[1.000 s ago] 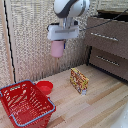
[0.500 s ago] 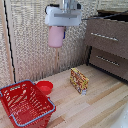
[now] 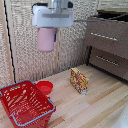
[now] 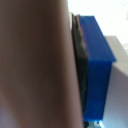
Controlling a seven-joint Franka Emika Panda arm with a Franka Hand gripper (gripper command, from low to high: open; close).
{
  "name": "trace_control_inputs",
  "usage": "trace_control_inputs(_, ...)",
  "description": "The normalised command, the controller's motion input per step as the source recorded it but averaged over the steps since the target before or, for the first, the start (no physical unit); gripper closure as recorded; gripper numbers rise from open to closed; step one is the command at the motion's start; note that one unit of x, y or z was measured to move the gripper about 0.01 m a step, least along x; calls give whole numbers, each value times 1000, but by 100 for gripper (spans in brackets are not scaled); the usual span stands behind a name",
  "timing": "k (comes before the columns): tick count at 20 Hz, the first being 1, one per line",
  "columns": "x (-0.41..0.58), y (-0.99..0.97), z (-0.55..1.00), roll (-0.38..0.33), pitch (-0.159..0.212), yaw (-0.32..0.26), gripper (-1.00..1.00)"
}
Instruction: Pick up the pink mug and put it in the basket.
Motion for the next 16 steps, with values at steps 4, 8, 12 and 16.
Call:
trace_control_inputs(4,-67,999,-247,-64,32,0,100)
trace_control_inputs(8,-7,769,-533,-102,44,0,100)
trace_control_inputs(12,0,486,-670,-97,53,0,100)
trace_control_inputs(16,0,303,-702,-59,28,0,100)
